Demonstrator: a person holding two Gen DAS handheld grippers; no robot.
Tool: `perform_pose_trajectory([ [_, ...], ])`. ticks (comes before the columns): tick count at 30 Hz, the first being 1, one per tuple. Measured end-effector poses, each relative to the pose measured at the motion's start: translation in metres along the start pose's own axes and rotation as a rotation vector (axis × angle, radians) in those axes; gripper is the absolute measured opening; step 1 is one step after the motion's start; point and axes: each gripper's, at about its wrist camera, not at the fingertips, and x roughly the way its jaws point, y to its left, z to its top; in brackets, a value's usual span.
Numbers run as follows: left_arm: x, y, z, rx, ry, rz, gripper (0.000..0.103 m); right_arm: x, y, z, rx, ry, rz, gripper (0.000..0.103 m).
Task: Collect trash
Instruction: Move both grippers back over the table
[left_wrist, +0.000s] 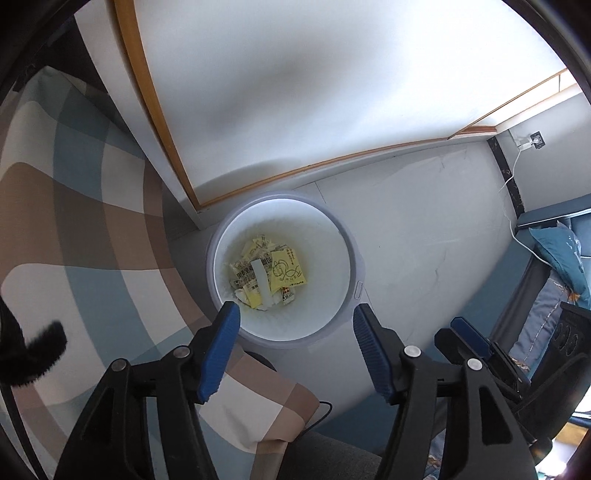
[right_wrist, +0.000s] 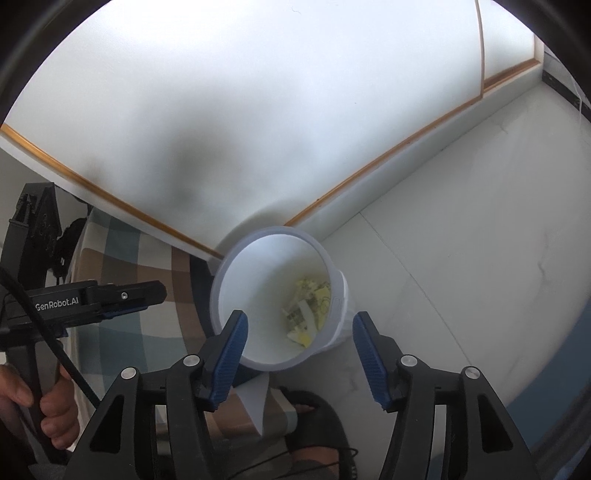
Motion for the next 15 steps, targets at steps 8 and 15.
perform_pose_trajectory([
  [8,-0.053,-0.002,-0.018,0.036,-0.178,0.047,0.065,-0.025,0.018,-0.002,-0.017,-0.036,-0.003,0.075],
  [15,-0.106,0.010,-0.041,0.040,-0.354,0.084,0.079,-0.060,0.053,-0.004,-0.094,-0.098,-0.006,0.084],
])
